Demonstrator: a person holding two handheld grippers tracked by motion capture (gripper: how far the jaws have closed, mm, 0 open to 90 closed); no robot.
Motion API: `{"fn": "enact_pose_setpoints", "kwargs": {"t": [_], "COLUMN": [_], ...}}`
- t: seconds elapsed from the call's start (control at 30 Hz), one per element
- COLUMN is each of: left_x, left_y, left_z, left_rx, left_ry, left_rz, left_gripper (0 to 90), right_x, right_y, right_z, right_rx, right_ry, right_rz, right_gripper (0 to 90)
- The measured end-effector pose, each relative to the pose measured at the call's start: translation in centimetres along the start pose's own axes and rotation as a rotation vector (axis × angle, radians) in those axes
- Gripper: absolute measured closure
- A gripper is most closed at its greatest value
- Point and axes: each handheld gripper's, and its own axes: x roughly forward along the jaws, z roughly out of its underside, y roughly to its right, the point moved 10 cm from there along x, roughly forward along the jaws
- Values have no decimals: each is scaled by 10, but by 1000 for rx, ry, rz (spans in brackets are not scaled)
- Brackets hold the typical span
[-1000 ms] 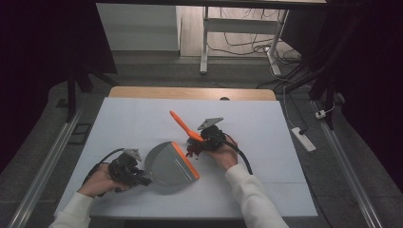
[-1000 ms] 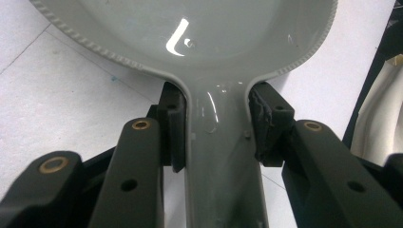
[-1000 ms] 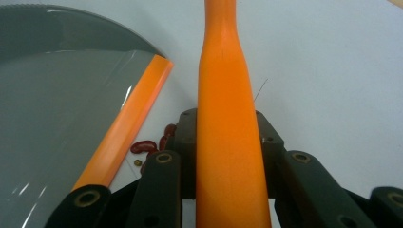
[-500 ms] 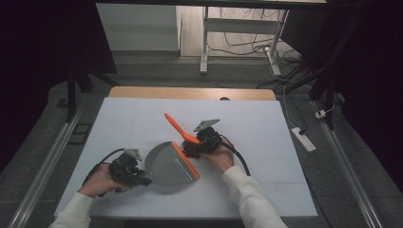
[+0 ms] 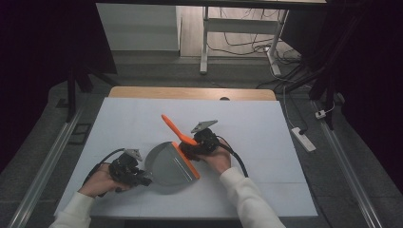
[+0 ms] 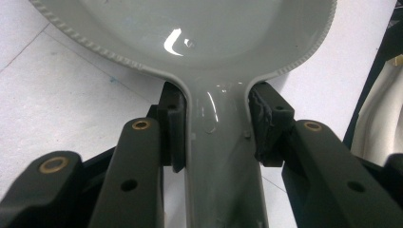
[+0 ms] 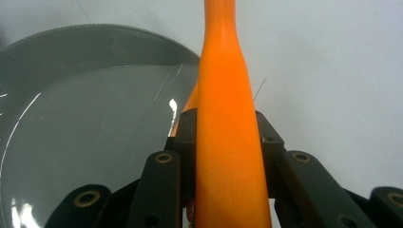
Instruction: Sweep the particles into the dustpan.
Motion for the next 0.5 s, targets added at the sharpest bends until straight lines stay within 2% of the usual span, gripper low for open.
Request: {"fn": "enact_pose_setpoints", "kwargs": {"t": [0.13,0.37,0.5], "left_x": [0,0,0], "left_y": [0,0,0], "left_z": [0,0,0], "left_rx": [0,-1,-2], "left_ry": [-1,-1,-1], "left_rz": [-1,-1,-2], "left_gripper": [615,615,615], "right_x": [2,3,2], "right_y": [-7,-12,-21], "right_z": [-2,-4,-8], "right_rx": [-4,-14,-1], "right_ry": [3,6,25], "right_rz": [-17,-17,-67], "right_gripper": [703,702,703]}}
